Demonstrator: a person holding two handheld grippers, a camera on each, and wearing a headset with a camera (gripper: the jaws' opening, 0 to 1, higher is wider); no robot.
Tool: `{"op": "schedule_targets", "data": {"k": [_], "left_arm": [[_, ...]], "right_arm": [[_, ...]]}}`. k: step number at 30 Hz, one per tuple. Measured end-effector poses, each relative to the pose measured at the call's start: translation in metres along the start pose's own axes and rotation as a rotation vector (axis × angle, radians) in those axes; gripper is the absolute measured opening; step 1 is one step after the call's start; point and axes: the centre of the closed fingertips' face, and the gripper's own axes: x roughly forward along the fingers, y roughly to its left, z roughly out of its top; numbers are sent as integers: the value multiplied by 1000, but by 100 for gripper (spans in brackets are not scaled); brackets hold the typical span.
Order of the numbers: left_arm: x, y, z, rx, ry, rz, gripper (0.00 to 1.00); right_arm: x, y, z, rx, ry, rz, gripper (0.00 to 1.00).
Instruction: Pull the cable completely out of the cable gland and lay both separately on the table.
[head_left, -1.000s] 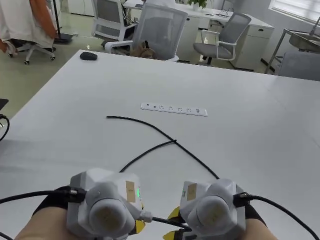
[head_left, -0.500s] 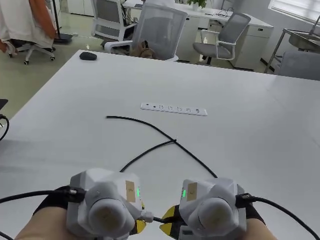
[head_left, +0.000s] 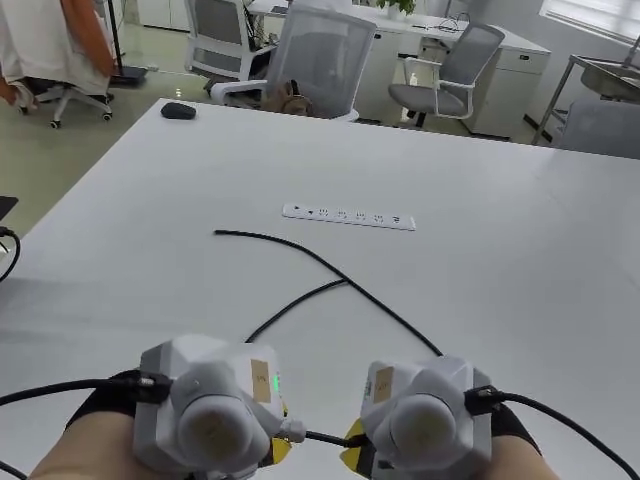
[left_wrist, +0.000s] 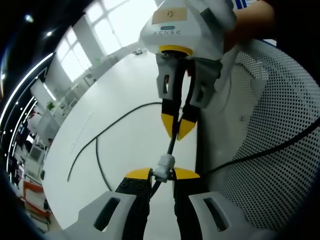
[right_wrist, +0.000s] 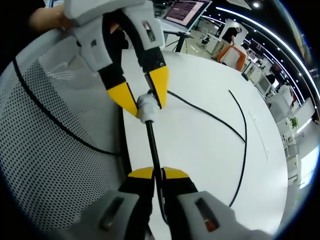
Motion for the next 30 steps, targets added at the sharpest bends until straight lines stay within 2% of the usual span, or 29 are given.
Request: {"op": "schedule_targets", "data": {"k": [5,8,11,15,19,22,23,24,25,27,28,29,30], "left_arm": [[1,0,-1,-1,1,0,17],[2,1,-1,-2,0,-1,17],[2,1,-2,-3,1,0,17],[1,1,-2,-5,0,3,17],[1,1,-2,-6,3,1,17],[1,2,-5,-5,12,6,17],[1,2,-5,-14,10,3,17],[0,2,-5,-14,10,2,17],[0,1,-4,-8,9,2,17],[0,-1,-4,-7,13,-2,17],[0,-2,-4,-3,15,-6,17],[0,-2,-3,0,15,-6,17],[0,-2,-3,0,14,-6,17]], "right_arm": [[1,-5,-16,9,76,-23,4],[1,-6,-23,17,98,-27,4],[0,-10,-29,49,123,-39,4],[-4,-15,-43,81,184,-68,5],[-4,-13,-47,99,195,-51,6],[-3,-9,-43,57,190,-35,6],[0,0,-30,43,126,10,8],[0,2,-28,51,113,20,11],[1,9,-16,112,56,61,13],[-1,8,-1,93,-8,57,16],[-4,6,17,29,-91,45,17],[-6,7,25,39,-129,50,17],[-9,11,34,82,-171,71,17]]}}
